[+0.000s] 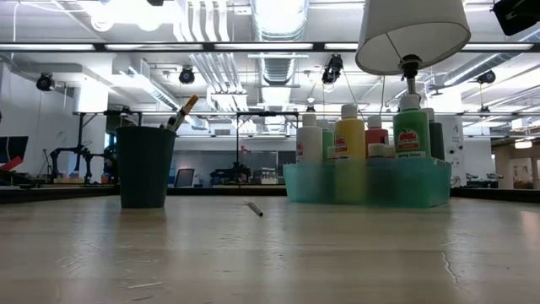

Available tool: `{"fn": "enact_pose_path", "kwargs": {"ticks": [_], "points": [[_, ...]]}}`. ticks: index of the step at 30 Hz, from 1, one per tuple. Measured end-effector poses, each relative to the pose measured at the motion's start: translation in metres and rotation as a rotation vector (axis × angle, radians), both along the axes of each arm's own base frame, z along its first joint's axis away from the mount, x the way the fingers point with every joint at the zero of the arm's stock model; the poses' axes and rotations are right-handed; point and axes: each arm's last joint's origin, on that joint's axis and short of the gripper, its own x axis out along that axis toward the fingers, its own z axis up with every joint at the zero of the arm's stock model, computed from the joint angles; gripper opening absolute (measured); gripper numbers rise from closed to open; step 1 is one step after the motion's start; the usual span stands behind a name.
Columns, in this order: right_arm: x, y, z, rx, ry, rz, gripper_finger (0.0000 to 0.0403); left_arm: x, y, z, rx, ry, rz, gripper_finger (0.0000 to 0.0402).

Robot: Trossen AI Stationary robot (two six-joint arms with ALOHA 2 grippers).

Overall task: Pick & Place Paint Supplies
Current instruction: Put the orange paint brush into the green cup

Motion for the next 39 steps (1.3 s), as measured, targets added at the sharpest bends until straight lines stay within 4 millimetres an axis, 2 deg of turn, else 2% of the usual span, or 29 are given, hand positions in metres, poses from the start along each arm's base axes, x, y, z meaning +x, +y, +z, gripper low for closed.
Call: {"fn": "enact_pose_path", "kwargs": {"ticks": [5,9,16,22,29,39], "points": [[0.000,0.000,0.000,0.000,0.000,0.000,0.0008,-0.006,0.000,0.029,-0.008,-0.091,0.001,0.0124],[0.000,0.000,0.000,0.000,0.000,0.000,0.0008,0.001,0.003,0.046,-0.030,-0.079,0.117,0.0122],[0.000,0.000,0.000,0.000,0.000,0.000,0.0008,0.061,0.011,0.061,-0.144,0.272,0.397,0.0124],[0.000,0.000,0.000,0.000,0.000,0.000,0.0008,0.097,0.019,0.080,-0.239,0.472,0.554,0.0149],[0.000,0.000,0.000,0.000,0.000,0.000,0.0008,0.120,0.041,0.076,-0.492,0.588,0.651,0.0204],[0.000,0.000,0.000,0.000,0.000,0.000,0.0008,0.167,0.068,0.033,-0.707,0.733,0.580,0.0204]]}}
